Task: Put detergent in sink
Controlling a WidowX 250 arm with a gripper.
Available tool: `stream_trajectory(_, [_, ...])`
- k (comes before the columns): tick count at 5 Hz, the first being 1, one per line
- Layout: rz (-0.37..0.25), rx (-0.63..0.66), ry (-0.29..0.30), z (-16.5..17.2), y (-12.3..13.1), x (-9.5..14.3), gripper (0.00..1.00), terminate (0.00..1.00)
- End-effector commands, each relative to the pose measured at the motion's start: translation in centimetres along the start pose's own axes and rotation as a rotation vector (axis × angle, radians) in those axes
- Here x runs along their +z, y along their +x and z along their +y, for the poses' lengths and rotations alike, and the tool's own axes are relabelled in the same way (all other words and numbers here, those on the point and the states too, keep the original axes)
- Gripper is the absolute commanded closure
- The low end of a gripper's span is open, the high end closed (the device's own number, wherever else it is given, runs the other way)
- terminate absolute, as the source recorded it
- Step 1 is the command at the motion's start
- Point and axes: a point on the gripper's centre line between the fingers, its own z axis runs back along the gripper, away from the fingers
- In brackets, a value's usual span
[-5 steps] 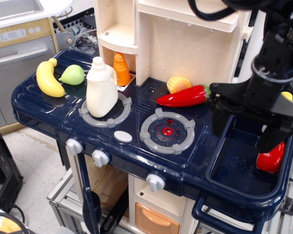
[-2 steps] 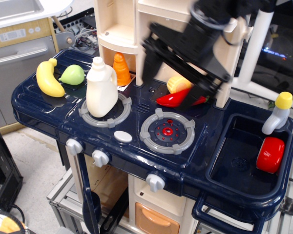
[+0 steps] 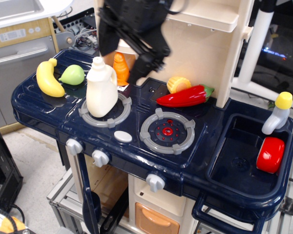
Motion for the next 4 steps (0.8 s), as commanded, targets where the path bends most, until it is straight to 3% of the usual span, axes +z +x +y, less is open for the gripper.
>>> stream_trajectory(1, [-0.135, -0.053, -0.017, 3.1, 0.5, -1.1, 0.00, 0.00])
stream_trajectory(3, [-0.181, -0.083, -0.038, 5.0, 1.3, -2.6, 0.00, 0.00])
stream_trajectory(4, [-0.211, -0.064, -0.078, 4.7, 1.3, -3.5, 0.00, 0.00])
